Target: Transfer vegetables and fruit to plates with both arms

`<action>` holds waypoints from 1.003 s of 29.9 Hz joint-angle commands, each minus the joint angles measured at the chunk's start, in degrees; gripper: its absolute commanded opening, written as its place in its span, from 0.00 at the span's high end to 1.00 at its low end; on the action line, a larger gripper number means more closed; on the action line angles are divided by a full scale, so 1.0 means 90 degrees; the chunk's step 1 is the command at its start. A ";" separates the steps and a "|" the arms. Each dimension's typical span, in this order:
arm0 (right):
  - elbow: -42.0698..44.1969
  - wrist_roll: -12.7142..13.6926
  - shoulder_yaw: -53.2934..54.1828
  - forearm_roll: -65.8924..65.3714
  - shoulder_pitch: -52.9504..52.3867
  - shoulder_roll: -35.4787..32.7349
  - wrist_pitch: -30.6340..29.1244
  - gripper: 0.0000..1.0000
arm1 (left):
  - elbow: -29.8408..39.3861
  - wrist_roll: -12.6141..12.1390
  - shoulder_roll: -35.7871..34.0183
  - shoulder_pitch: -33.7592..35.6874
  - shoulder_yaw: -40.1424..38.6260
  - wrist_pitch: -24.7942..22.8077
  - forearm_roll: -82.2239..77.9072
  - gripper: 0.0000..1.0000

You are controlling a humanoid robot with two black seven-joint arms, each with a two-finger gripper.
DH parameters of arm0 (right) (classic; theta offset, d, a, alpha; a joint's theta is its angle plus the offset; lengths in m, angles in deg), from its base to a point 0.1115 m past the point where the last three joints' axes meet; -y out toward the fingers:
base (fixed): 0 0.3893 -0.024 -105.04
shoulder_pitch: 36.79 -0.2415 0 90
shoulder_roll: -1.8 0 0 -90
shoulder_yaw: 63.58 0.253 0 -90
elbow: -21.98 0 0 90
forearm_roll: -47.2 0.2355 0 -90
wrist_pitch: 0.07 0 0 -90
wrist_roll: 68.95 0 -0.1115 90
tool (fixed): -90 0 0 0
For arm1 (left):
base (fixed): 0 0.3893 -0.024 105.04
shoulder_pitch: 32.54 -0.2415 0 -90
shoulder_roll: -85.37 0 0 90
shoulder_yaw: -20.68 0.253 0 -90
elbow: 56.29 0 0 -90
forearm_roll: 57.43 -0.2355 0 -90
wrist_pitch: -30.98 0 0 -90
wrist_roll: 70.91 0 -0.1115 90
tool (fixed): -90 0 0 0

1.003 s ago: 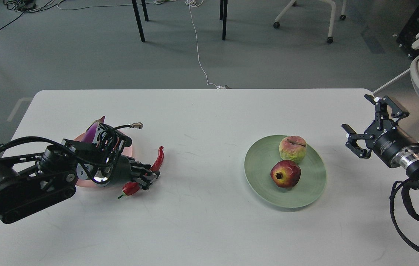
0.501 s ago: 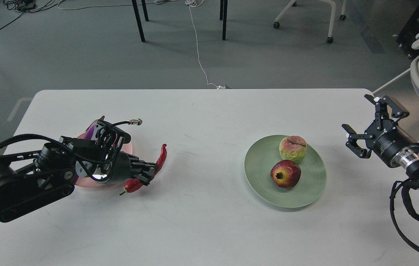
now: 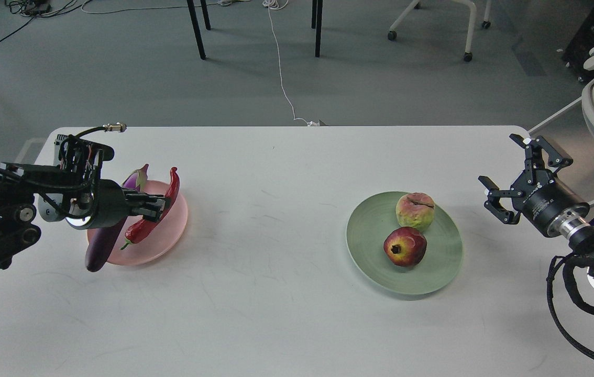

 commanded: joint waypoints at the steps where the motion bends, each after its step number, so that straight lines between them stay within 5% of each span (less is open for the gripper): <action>1: -0.0004 0.0000 -0.0001 -0.0029 -0.0017 0.0006 0.0004 0.01 | 0.0022 -0.0003 -0.0052 0.0020 -0.0083 0.0008 0.0144 0.12; 6: -0.0052 0.0000 0.0009 -0.0029 -0.0192 -0.0023 0.0004 0.01 | 0.0101 0.0084 0.0026 0.0069 -0.0920 0.0008 0.1274 0.04; 11: -0.0004 0.0000 0.0018 -0.0029 -0.0875 -0.0082 0.0062 0.01 | 0.0101 0.0846 0.0211 -0.0272 -0.1811 0.0086 0.4611 0.02; 19: -0.0189 0.0000 0.0067 0.0059 -0.1326 0.0162 0.0072 0.01 | 0.0140 0.1334 0.0581 -0.1159 -0.2171 0.1570 0.7743 0.02; 25: -0.0179 0.0000 0.0048 0.0059 -0.1102 0.0435 0.0072 0.01 | 0.0091 0.1257 0.1723 -0.2907 -0.4280 0.1736 0.7694 0.02; 30: -0.0121 0.0000 0.0067 -0.0009 -0.0838 0.0494 0.0043 0.01 | -0.0055 0.1198 0.2057 -0.3339 -0.4517 0.1776 0.7675 0.02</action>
